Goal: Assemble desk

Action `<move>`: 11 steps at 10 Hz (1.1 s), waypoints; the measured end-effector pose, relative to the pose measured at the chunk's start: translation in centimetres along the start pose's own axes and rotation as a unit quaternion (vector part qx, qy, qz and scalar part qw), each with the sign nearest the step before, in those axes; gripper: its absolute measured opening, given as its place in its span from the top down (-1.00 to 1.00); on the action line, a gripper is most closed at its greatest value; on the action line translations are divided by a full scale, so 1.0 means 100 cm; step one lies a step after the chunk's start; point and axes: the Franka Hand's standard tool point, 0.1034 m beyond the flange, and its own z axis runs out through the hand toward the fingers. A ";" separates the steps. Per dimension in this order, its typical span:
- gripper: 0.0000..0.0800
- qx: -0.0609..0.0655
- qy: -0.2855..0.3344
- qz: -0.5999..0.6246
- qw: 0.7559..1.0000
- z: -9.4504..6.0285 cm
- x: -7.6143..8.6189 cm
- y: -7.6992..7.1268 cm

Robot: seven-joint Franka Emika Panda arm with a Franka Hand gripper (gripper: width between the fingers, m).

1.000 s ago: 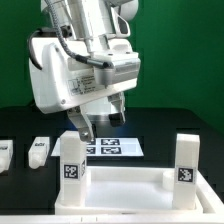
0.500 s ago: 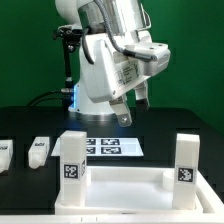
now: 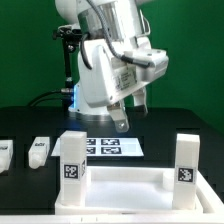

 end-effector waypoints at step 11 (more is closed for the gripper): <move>-0.62 -0.065 0.070 -0.111 0.989 0.064 0.035 0.040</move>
Offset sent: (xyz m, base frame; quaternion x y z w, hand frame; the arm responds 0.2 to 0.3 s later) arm -0.0146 -0.0169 -0.0207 -0.0805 0.0998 -0.1204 0.9844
